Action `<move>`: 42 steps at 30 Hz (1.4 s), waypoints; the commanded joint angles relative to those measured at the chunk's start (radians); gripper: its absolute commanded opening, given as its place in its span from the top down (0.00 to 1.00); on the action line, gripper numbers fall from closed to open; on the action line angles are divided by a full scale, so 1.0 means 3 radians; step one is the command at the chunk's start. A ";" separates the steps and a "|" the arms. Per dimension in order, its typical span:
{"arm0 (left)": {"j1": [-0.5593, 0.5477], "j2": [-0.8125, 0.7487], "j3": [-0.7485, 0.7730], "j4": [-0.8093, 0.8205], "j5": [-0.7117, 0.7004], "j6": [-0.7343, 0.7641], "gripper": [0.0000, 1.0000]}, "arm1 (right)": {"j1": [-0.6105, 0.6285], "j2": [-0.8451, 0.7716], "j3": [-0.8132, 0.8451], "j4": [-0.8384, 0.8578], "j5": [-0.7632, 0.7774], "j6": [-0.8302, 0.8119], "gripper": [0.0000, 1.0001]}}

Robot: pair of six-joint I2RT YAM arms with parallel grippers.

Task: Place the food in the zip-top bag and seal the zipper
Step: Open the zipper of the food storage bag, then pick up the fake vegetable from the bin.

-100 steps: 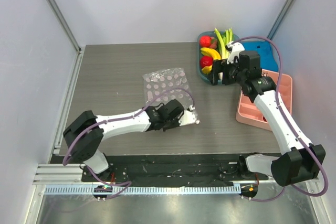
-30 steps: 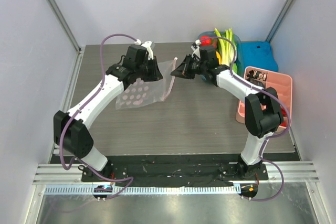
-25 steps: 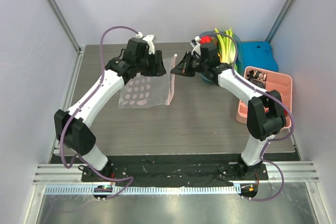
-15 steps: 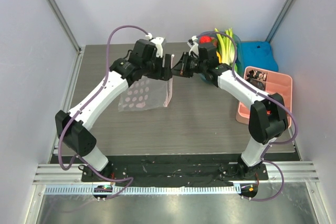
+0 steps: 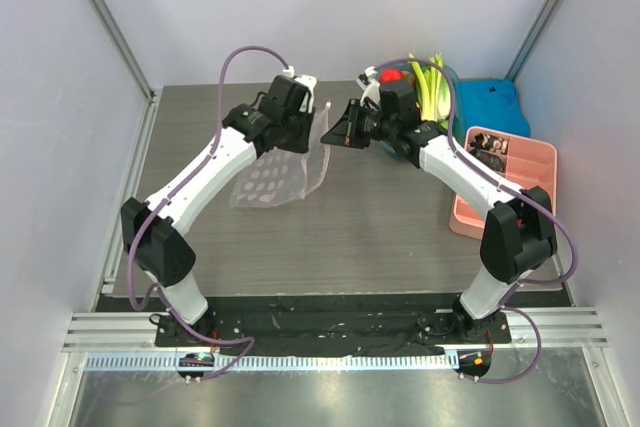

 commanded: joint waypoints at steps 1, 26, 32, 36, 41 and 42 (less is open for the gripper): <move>0.0216 -0.0085 0.0086 0.0024 0.0186 -0.0146 0.79 | 0.0028 -0.0127 0.0153 -0.0351 0.0006 -0.0378 0.99; 0.0298 -0.0019 0.0091 0.0418 0.0499 -0.0678 1.00 | -0.1337 0.0506 0.1451 -0.1302 0.0356 -0.1360 0.01; 0.0298 0.0017 0.0020 0.0612 0.0453 -0.0724 1.00 | -0.1506 0.1094 0.2151 -0.1523 0.1223 -0.1800 0.00; 0.0298 0.0037 0.0004 0.0684 0.0346 -0.0714 1.00 | -0.1608 0.1575 0.2744 -0.1569 0.1509 -0.1959 0.00; 0.0298 0.0109 0.0066 0.0654 0.0280 -0.0678 1.00 | -0.1608 0.2066 0.3292 -0.1518 0.1658 -0.1980 0.00; 0.0298 0.0114 0.0066 0.0654 0.0264 -0.0673 1.00 | -0.1613 0.2112 0.3328 -0.1488 0.1638 -0.1995 0.00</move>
